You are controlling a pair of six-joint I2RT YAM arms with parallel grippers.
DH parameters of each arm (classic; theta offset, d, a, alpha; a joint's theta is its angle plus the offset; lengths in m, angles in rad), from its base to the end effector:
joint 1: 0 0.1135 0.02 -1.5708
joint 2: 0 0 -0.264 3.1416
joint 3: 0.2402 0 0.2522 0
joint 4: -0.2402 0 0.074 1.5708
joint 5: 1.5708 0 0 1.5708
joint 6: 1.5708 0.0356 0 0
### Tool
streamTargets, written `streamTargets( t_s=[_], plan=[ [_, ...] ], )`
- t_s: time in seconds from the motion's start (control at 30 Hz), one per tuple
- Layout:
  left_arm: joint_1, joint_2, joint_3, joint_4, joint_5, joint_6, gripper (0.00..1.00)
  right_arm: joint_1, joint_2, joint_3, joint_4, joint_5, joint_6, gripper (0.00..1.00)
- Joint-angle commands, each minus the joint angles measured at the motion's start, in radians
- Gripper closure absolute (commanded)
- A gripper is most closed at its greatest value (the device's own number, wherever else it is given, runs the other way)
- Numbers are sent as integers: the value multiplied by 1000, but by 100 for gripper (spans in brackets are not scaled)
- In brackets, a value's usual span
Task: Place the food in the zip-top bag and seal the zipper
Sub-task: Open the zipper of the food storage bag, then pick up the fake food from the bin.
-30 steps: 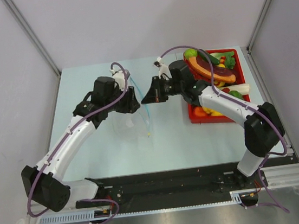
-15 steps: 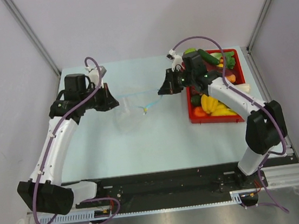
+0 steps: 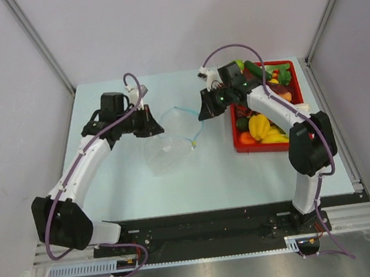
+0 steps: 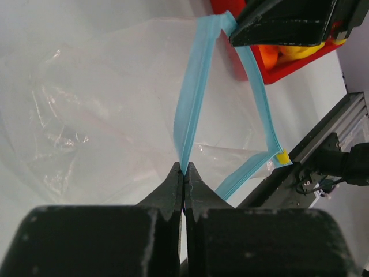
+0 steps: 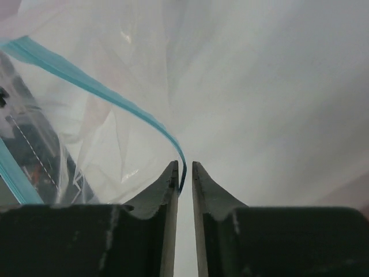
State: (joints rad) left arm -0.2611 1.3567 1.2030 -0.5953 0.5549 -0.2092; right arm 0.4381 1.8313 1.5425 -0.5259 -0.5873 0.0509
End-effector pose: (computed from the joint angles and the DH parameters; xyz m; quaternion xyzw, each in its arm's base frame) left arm 0.2768 -0.0934 0.3223 0.1323 0.8786 -0.3337 0.3151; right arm 0.3638 0.1922 0.2809 -0.2760 0.8524 0.3465 0.2777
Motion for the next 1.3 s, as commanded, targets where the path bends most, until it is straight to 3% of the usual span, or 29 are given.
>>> streamTargets(
  t_s=[0.0, 0.03, 0.07, 0.17, 0.2, 0.47, 0.63, 0.93, 1.07, 1.27],
  plan=[
    [-17, 62, 53, 167, 14, -93, 100, -55, 72, 184, -55, -26, -48, 59],
    [-18, 94, 61, 173, 19, -110, 100, -61, 89, 255, -110, -34, -48, 48],
    [-18, 110, 69, 186, 23, -137, 100, -67, 115, 293, -138, -34, -48, 26],
    [-18, 153, 84, 213, 34, -171, 100, -99, 103, 363, -181, 9, -92, 6],
    [-18, 160, 90, 216, 40, -176, 100, -128, 88, 375, -190, 12, -112, 4],
    [-23, 234, 96, 261, 68, -203, 100, -335, 95, 592, -385, 83, -315, 0],
    [-49, 240, 76, 281, 74, -188, 100, -577, 134, 659, -537, -60, -365, 0],
    [-58, 297, 95, 226, 92, -144, 100, -866, 126, 438, -530, -304, -257, 6],
    [-56, 309, 118, 209, 97, -116, 100, -900, 155, 358, -516, -423, -232, 10],
    [-55, 335, 153, 161, 112, -102, 100, -918, 236, 330, -476, -454, -192, 15]
  ],
)
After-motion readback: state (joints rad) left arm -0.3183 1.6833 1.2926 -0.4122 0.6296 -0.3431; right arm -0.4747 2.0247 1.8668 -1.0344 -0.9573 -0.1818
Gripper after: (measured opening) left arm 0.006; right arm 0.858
